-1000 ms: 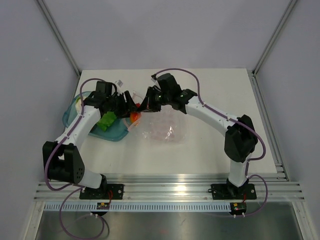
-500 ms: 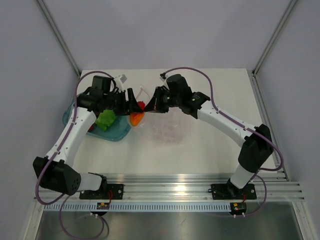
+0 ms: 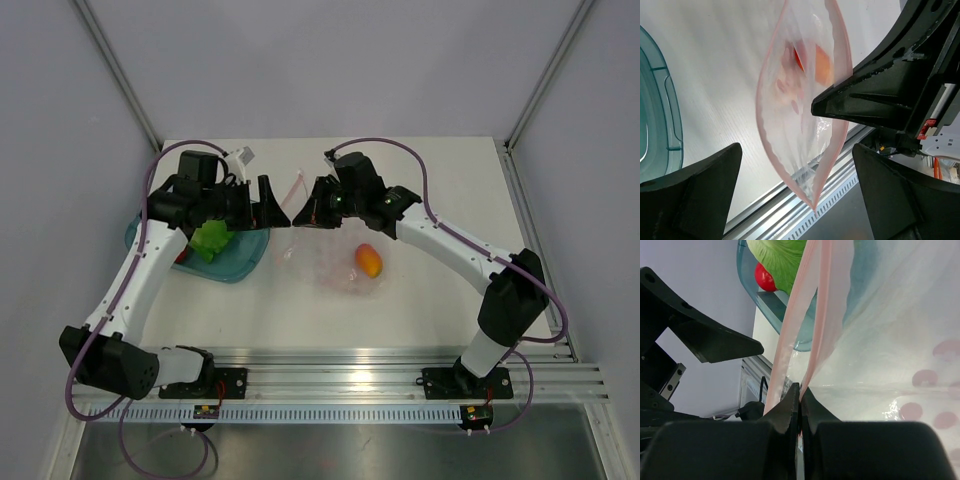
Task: Place the food in the zip-top bag and seal the zipper
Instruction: Place the fake fruit in the zipper food storage bag, then pick up the fake vegetable from the bin, then place the fake vegetable in the zipper food storage bag.
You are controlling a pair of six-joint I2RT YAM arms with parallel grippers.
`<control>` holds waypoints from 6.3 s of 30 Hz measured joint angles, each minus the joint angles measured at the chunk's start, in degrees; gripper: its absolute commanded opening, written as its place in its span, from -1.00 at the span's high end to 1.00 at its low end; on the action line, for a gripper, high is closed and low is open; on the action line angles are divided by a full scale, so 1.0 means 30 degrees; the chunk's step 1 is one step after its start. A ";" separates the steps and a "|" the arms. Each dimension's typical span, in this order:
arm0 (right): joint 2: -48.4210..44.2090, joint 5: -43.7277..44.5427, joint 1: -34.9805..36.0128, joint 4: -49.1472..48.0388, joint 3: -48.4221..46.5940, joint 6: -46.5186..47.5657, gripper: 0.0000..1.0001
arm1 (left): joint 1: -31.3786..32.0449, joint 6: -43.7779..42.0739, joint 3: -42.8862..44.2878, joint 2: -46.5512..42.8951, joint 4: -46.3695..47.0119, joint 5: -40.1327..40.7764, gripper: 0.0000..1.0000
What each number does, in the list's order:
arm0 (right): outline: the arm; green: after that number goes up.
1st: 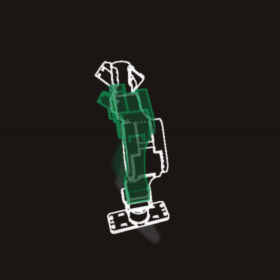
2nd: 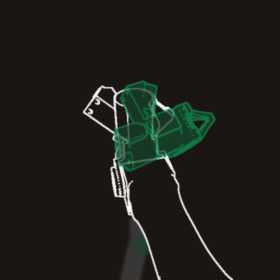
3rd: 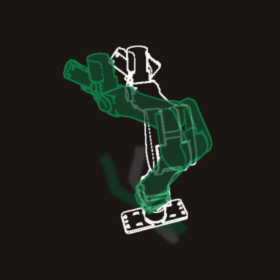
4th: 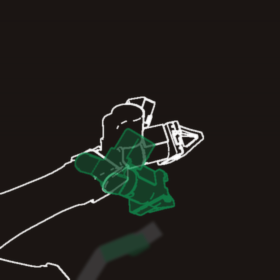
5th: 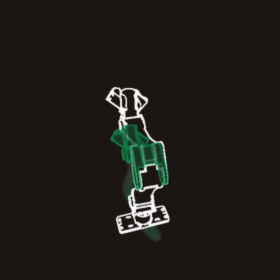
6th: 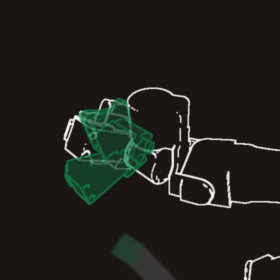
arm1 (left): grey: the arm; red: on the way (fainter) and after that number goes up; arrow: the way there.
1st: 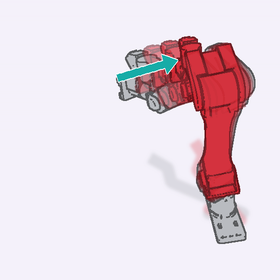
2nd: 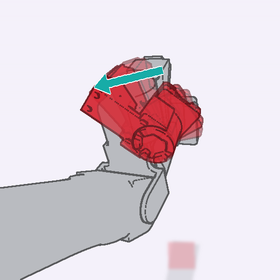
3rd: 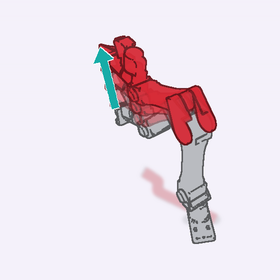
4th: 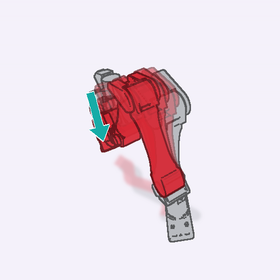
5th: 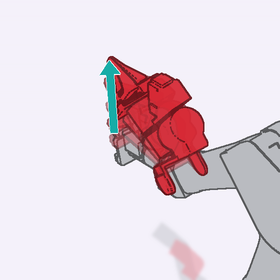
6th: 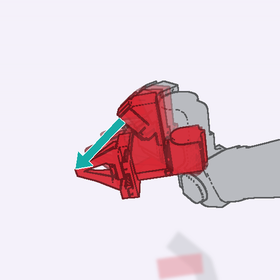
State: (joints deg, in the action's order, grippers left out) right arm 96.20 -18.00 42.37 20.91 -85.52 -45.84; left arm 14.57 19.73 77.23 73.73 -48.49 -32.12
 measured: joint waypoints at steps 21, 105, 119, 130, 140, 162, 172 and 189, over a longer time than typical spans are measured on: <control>-0.5836 0.2732 -0.0022 0.2994 0.1617 0.1144 0.88 | -0.5967 0.2382 -0.0663 -0.1071 -0.0882 0.7876 -0.77; -0.5785 0.0750 -0.0022 0.1523 0.4801 0.1610 0.84 | -0.1996 -0.0444 0.0102 0.1348 0.1836 1.1395 -0.52; -0.5778 0.0605 -0.0022 0.1413 0.4801 0.1610 0.84 | -0.0925 -1.1285 -0.2783 0.1770 0.2783 1.1934 -0.48; -0.5574 0.0583 -0.0022 0.1421 0.4801 0.1603 0.84 | -0.0131 -1.3682 -0.2747 0.5151 0.2594 1.1504 -0.52; -0.5107 0.0321 -0.0022 0.1464 0.4787 0.1603 0.84 | 0.0277 -1.4141 -0.2674 0.7198 0.3971 1.3078 -0.43; -0.4495 0.0277 -0.0022 0.2062 0.4051 0.1610 0.85 | 0.0991 -0.7941 0.0736 0.4962 0.1377 1.7690 1.00; -0.1785 0.0299 -0.0022 0.3461 0.0634 0.2178 0.85 | 0.0991 -0.4080 0.4845 0.0430 0.0168 1.6415 1.00; 0.2623 -0.1486 0.0029 0.5486 -0.5289 0.3133 0.89 | 0.0525 0.1355 0.4648 -0.3140 0.2339 0.6076 1.00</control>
State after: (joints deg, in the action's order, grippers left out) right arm 104.07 -22.46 42.46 37.36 -101.38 -36.45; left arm 16.14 23.79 91.18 64.31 -41.47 -13.89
